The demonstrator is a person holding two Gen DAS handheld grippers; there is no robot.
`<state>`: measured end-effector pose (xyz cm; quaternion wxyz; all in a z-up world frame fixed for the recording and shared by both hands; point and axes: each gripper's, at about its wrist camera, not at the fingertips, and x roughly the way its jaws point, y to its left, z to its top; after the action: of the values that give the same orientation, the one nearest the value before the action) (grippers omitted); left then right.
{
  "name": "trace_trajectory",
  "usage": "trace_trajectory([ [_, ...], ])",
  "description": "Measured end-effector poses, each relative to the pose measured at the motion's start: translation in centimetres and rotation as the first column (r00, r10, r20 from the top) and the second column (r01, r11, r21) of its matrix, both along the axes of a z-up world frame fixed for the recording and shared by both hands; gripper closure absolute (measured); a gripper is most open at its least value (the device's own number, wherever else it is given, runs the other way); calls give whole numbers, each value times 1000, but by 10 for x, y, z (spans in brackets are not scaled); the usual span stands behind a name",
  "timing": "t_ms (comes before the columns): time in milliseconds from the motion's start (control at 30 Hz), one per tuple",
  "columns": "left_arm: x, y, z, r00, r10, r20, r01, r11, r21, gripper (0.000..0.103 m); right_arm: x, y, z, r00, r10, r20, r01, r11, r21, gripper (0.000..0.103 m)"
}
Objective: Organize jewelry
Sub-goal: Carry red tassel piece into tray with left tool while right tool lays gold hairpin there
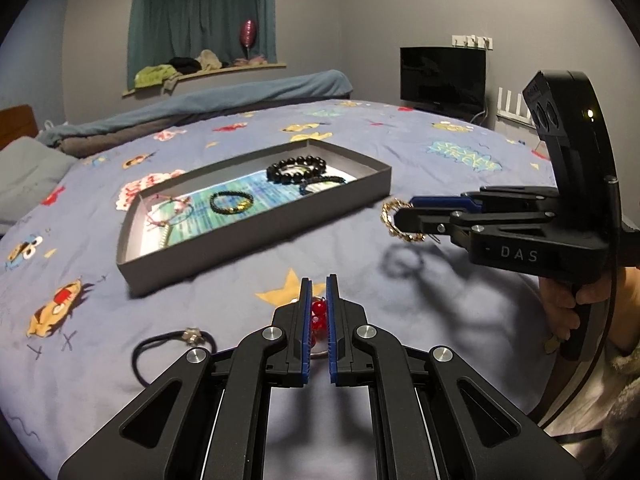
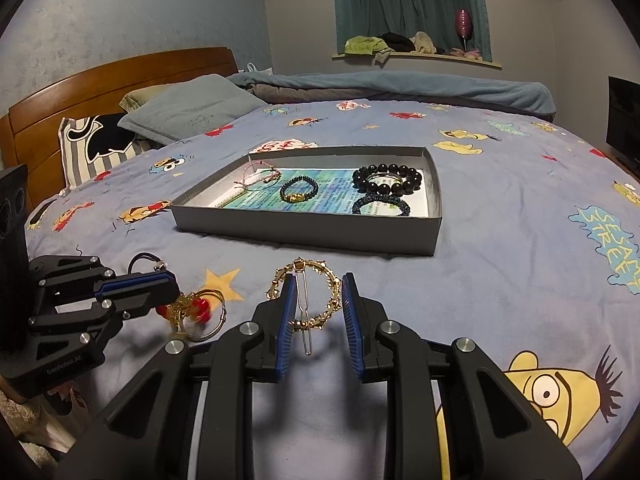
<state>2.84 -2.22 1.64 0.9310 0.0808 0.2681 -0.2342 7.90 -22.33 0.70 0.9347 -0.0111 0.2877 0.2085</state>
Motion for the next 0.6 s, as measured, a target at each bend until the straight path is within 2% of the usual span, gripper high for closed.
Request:
trace_trajectory([
  [367,0,13,19,999,23,35,-22,999,-33,96,0,2,2,1000,2,4,-2,1000,1,80],
  [600,10,15,45,998,25,57,-24,1000,-18,96,5,4,23,999,7,33,-7,1000,-4,80],
])
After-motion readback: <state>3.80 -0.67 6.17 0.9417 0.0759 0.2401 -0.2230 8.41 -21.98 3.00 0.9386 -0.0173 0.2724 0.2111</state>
